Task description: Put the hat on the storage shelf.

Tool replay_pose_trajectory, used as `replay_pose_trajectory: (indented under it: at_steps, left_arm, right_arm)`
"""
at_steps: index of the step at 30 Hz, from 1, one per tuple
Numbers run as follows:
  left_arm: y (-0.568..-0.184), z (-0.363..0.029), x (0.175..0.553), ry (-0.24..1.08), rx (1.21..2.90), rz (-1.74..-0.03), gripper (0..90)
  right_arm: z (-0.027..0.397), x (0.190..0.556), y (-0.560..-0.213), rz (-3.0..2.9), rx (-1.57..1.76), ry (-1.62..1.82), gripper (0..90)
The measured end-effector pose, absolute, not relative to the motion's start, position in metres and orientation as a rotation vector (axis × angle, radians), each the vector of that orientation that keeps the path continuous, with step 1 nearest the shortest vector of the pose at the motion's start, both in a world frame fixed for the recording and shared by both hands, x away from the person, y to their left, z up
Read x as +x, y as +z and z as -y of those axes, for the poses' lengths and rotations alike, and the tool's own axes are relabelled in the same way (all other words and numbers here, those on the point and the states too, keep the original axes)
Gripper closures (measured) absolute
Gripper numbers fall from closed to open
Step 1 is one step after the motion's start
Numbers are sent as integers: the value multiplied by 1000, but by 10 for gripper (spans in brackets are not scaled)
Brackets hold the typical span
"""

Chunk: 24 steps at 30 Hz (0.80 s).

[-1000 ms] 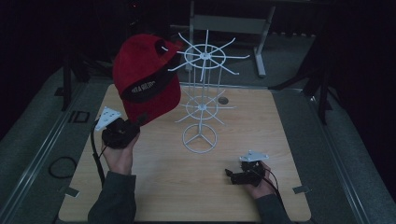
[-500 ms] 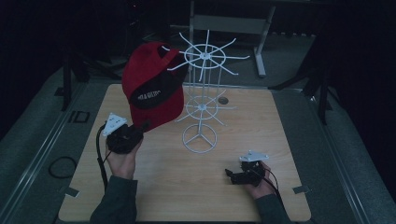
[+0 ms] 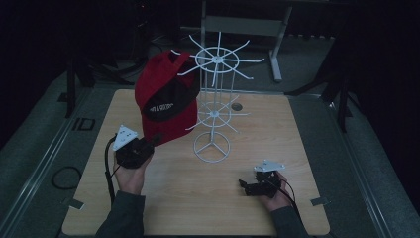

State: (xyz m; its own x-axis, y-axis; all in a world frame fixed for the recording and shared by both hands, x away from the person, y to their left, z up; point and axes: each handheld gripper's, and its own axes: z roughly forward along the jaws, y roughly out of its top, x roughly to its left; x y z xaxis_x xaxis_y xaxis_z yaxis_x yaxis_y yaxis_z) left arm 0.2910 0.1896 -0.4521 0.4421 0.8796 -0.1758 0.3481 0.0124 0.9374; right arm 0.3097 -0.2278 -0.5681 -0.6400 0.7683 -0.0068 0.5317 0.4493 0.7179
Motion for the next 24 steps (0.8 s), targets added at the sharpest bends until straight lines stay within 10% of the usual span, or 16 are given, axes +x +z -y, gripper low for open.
replay_pose_trajectory:
  at_steps: [24]
  left_arm:
    - [-471, -193, 292, 542, 1579, -1150, 434]
  right_arm:
    - [228, 310, -568, -2374, 1106, 999, 131]
